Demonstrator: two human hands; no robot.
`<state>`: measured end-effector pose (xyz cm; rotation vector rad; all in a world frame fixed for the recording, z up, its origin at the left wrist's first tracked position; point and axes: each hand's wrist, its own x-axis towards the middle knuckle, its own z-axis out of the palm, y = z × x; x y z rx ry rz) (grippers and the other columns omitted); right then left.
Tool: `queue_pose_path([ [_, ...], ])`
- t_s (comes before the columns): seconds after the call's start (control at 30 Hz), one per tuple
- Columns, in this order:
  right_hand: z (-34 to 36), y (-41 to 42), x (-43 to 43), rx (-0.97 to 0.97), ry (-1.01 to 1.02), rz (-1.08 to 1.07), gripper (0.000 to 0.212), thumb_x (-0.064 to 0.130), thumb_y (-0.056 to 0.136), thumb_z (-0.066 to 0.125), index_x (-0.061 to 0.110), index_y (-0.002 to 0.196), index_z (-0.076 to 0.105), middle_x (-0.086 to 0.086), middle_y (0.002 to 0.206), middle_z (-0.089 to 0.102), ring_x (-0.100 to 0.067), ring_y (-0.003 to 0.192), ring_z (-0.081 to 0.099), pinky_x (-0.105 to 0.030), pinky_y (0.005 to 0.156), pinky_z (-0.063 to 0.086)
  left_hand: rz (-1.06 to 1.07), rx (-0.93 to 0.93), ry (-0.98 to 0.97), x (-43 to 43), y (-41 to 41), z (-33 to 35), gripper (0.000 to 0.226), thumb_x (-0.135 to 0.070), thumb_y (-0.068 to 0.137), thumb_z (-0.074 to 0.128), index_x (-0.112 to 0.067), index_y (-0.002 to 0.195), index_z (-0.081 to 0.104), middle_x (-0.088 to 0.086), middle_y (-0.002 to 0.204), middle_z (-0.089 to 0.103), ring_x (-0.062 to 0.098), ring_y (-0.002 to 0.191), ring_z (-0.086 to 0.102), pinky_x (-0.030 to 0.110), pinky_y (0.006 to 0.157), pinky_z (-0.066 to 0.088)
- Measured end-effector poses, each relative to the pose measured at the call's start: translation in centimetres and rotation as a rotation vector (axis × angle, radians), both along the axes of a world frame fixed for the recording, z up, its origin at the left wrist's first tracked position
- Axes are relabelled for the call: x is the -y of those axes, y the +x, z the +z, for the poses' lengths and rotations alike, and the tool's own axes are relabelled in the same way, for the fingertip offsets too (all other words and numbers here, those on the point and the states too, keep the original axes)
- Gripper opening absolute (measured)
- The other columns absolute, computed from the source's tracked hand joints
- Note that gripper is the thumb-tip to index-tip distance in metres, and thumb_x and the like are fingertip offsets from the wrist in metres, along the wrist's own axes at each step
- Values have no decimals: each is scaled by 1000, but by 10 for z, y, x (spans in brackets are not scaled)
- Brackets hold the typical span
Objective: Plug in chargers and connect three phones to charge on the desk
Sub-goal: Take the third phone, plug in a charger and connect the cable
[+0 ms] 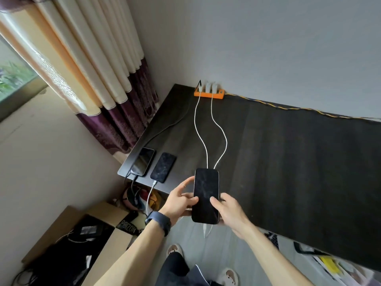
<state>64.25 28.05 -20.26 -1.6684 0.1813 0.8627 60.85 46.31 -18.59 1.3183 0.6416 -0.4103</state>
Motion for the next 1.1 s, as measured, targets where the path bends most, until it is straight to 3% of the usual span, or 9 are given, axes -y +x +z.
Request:
queue_pose_path([
  [0.13,-25,7,-31,-101,-41,-4,12,18,97,61,8,93,57,-10,90,70,-25,82,71,-41,64,61,-176,-98,168,-29,10,-28,62,1,91,59,-41,135,48,9,109,72,25,92,71,39,73,61],
  [0.2,-37,12,-49,-45,-155,16,18,21,93,63,14,80,52,-5,80,65,-23,73,66,-38,62,59,-352,-90,420,-43,24,-38,58,-8,90,59,-31,142,46,6,111,73,24,92,70,34,76,58],
  [0.27,-48,21,-72,45,-319,83,28,26,92,61,19,71,43,5,66,53,-14,60,50,-29,55,43,-535,-76,758,-63,42,-50,50,-19,89,56,-22,139,51,6,120,70,28,111,65,33,93,51],
  [0.33,-56,29,-94,65,-413,110,33,30,93,58,20,71,37,7,63,47,-14,59,43,-29,54,33,-666,-59,935,-87,57,-58,50,-23,91,55,-19,140,51,12,135,59,31,125,54,34,104,42],
  [0.5,-81,53,-145,-40,-443,-14,30,31,99,52,19,75,39,0,78,55,-16,66,49,-29,52,34,-913,0,1170,-145,90,-87,71,-27,91,51,-27,155,20,8,163,16,29,150,14,46,120,20],
  [0.6,-97,71,-160,-68,-462,-124,22,32,98,52,16,83,47,-9,94,63,-25,82,59,-31,57,45,-999,20,1185,-163,99,-106,76,-29,94,48,-27,158,7,5,166,2,26,152,3,48,122,14],
  [0.7,-119,85,-160,-123,-478,-184,23,35,95,54,17,82,48,-10,93,66,-30,86,67,-47,72,61,-1054,28,1178,-176,102,-120,78,-35,95,47,-28,158,1,3,166,-5,25,153,-2,51,122,11],
  [0.87,-115,91,-164,-54,-700,-100,25,33,98,55,8,95,58,-11,101,68,-31,91,64,-30,66,47,-1129,18,1130,-191,90,-139,74,-35,99,39,-32,156,-8,-4,164,-21,22,152,-14,54,121,5],
  [1.1,-114,80,-178,120,-874,-133,27,29,97,60,7,111,58,-12,115,61,-33,106,62,-37,85,47,-1080,25,1062,-189,86,-144,74,-31,100,38,-34,156,-12,-8,161,-28,19,150,-21,52,123,9],
])
